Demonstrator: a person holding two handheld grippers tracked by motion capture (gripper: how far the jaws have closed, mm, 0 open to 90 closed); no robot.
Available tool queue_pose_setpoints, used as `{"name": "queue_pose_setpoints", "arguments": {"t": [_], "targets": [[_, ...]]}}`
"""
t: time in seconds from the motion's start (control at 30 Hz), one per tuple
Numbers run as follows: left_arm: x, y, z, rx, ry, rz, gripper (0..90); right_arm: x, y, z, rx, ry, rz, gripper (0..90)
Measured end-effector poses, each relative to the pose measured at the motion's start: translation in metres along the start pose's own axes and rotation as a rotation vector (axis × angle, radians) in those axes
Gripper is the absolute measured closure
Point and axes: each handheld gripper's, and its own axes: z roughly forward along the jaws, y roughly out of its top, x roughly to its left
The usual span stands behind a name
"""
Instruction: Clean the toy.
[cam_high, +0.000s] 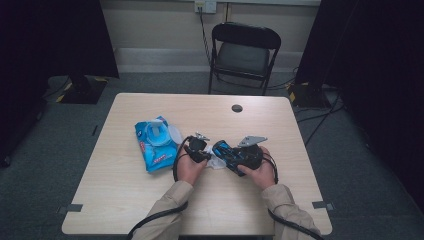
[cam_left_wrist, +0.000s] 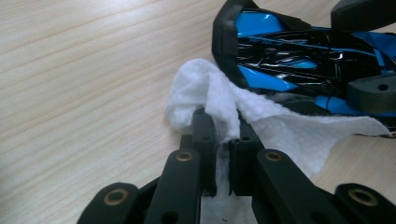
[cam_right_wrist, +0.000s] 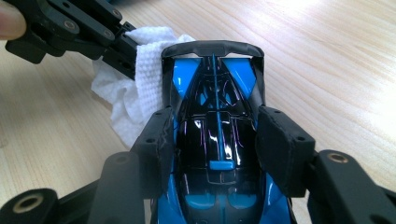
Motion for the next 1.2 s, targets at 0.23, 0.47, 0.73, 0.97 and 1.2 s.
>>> {"name": "queue_pose_setpoints", "arguments": {"t": [0.23, 0.47, 0.73, 0.97, 1.2], "targets": [[-0.006, -0.001, -0.002, 0.016, -0.018, -0.008, 84.5, 0.0, 0.0, 0.0, 0.001, -0.001, 0.0, 47.6], [-0.016, -0.006, -0.004, 0.023, -0.064, -0.017, 84.8, 0.0, 0.0, 0.0, -0.001, -0.002, 0.001, 47.6], [-0.033, -0.006, -0.001, 0.037, -0.121, -0.002, 84.9, 0.001, 0.0, 0.0, -0.001, -0.004, -0.003, 47.5], [-0.047, -0.008, 0.002, 0.047, -0.157, 0.018, 84.9, 0.001, 0.001, 0.0, 0.003, -0.005, -0.002, 47.5], [-0.059, -0.009, 0.004, 0.044, -0.184, 0.031, 84.9, 0.001, 0.001, 0.0, 0.006, -0.008, -0.001, 47.5]]}}
